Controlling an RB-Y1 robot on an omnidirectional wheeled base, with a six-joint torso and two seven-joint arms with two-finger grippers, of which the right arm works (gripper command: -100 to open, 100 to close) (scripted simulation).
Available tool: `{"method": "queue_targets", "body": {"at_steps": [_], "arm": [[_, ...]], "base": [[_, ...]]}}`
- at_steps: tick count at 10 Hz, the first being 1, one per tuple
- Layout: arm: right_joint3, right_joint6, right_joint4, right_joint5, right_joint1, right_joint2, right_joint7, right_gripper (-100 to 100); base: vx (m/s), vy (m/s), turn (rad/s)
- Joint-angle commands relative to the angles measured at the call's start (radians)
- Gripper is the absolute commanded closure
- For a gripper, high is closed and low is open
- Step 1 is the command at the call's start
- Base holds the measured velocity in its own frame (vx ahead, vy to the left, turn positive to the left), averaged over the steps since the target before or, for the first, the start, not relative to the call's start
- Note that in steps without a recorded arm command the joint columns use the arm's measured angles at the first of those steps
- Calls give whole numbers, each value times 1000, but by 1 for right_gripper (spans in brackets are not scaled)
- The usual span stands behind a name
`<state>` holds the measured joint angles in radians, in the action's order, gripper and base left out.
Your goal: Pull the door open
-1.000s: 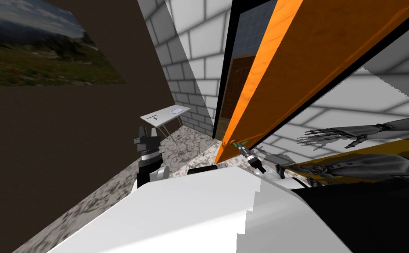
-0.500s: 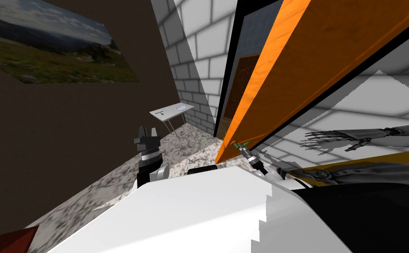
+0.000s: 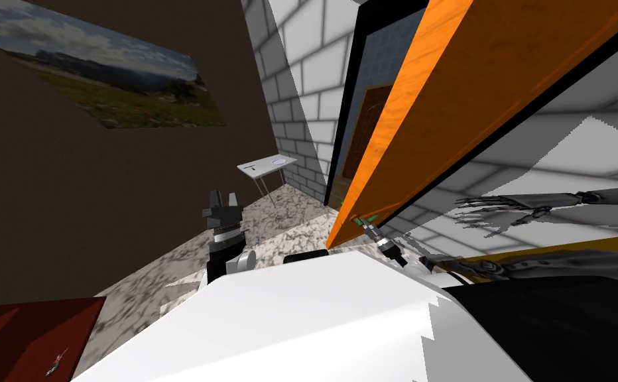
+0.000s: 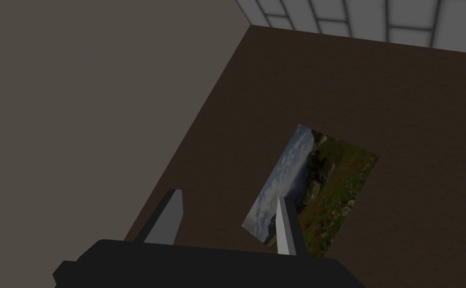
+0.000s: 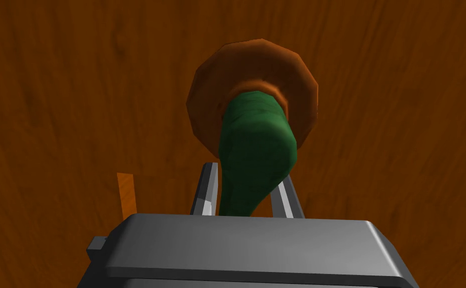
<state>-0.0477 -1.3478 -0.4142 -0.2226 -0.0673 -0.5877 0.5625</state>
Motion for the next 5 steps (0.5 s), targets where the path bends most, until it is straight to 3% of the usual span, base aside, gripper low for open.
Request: {"method": "queue_targets", "body": {"at_steps": [1, 2, 5], "arm": [[-8, -21, 22, 1, 4, -11, -1, 100], [-3, -11, 13, 0, 3, -3, -2, 100], [-5, -15, 17, -2, 3, -5, -1, 100]], "base": [[-151, -39, 130], [-80, -26, 43], [-163, -66, 147]]}}
